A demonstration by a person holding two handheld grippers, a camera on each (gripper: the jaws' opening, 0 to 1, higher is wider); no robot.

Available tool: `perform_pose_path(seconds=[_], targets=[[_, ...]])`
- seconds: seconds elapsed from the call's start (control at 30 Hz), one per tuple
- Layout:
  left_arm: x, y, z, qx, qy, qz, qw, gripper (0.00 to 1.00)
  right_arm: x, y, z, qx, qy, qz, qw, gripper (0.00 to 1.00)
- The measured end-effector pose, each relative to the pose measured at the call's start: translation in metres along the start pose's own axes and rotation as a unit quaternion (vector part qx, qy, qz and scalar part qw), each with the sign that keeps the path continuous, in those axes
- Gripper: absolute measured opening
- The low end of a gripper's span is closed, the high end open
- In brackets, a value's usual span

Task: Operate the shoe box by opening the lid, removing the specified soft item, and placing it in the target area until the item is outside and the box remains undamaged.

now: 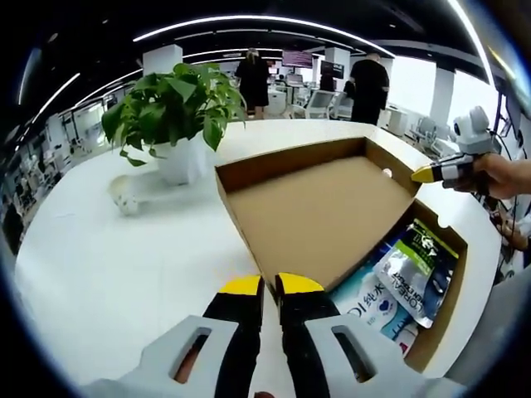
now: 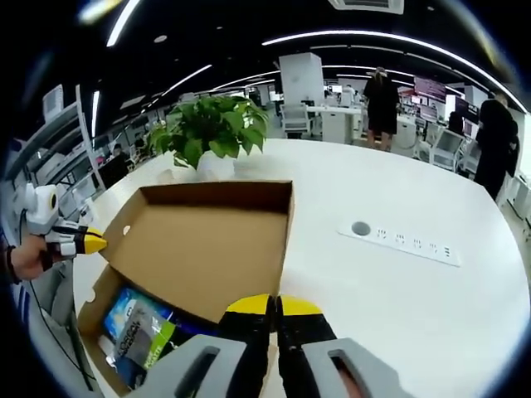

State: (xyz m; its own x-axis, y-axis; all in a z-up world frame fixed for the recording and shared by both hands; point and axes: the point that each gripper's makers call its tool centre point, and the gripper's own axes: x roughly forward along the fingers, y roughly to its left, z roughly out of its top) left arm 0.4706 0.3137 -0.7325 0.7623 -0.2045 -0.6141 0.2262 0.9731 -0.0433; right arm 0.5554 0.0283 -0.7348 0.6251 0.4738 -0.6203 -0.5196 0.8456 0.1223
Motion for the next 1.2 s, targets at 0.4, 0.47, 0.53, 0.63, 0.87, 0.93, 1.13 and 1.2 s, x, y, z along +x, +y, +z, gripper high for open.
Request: perform_pose_path(seconds=[0.4,0.47,0.53,0.63,0.87,0.93,1.13,1.2], targets=[[0.005,-0.002,-0.007,-0.001,0.013,-0.003,0.9999,0.05,0.003,-0.002,-0.009,0.018,0.010,-0.003,0.9998,0.00],[0.005,-0.002,-0.008,0.000,0.013,-0.003,0.9999,0.05,0.003,-0.001,-0.009,0.017,0.010,-0.003,0.9998,0.00],[0.005,-0.003,-0.009,-0.001,0.015,-0.004,0.9999,0.05,0.004,-0.001,-0.009,0.019,0.009,-0.004,0.9998,0.00],[0.005,-0.004,-0.010,0.001,0.017,-0.005,0.9998,0.05,0.004,-0.001,-0.009,0.023,0.010,-0.005,0.9997,0.00],[0.006,-0.004,-0.011,0.000,0.018,-0.009,0.9998,0.05,0.005,-0.003,-0.009,0.030,0.010,-0.007,0.9995,0.00],[0.006,-0.004,-0.011,-0.002,0.019,-0.011,0.9998,0.05,0.005,-0.003,-0.009,0.032,0.010,-0.008,0.9994,0.00],[0.006,-0.004,-0.011,-0.003,0.020,-0.017,0.9997,0.05,0.003,-0.003,-0.010,0.036,0.012,-0.011,0.9992,0.00],[0.006,-0.005,-0.011,-0.002,0.021,-0.019,0.9996,0.05,0.001,-0.004,-0.012,0.037,0.012,-0.013,0.9992,0.00]])
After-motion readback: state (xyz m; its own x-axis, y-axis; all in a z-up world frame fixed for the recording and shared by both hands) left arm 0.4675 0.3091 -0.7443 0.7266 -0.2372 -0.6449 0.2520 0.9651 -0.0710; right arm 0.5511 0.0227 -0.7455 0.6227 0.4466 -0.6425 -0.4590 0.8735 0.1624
